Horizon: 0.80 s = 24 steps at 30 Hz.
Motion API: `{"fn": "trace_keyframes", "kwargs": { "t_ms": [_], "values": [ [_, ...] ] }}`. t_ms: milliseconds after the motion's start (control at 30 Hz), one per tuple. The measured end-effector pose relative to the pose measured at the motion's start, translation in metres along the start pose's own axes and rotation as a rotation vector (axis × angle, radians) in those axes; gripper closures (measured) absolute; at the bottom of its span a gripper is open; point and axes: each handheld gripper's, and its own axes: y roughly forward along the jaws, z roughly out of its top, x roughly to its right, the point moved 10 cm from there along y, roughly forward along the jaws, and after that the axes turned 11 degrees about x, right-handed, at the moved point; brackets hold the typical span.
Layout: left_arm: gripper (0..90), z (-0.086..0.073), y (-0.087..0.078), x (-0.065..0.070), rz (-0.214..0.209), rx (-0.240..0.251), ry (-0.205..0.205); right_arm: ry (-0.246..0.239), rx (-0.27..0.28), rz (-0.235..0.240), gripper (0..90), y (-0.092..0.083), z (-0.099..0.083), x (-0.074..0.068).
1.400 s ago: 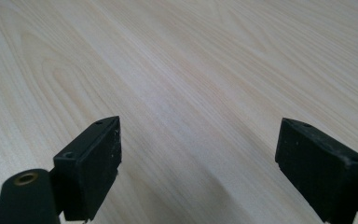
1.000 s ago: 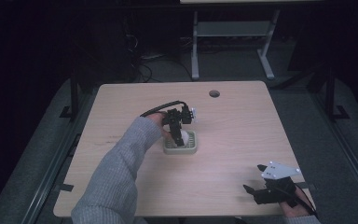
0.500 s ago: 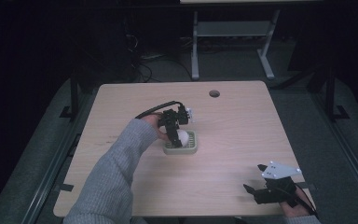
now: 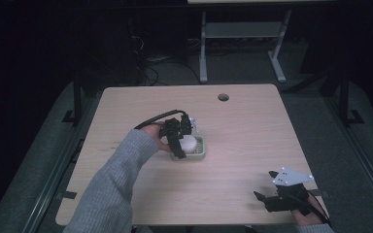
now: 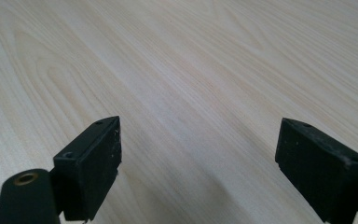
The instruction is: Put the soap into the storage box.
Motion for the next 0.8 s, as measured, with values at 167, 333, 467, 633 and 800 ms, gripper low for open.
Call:
{"fn": "trace_keyframes", "kwargs": {
  "t_ms": [167, 333, 467, 633, 800],
  "values": [
    [19.7, -0.007, -0.002, 0.011, 0.001, 0.008, -0.006, 0.016, 0.002, -0.004, 13.9, -0.001, 0.0, 0.001],
    [19.8, -0.016, -0.004, 0.022, -0.001, 0.02, -0.009, 0.015, 0.002, -0.004, 13.9, -0.001, 0.0, 0.001],
    [19.7, -0.024, -0.006, 0.028, 0.002, 0.026, -0.013, 0.015, 0.002, -0.005, 13.9, 0.0, 0.0, 0.001],
    [19.7, -0.032, -0.007, 0.038, 0.014, 0.04, -0.01, 0.014, 0.003, -0.005, 13.9, 0.0, 0.0, 0.001],
    [19.7, -0.038, -0.007, 0.047, 0.014, 0.065, -0.019, 0.015, 0.001, -0.004, 13.9, 0.0, 0.0, 0.001]
  ]
}}
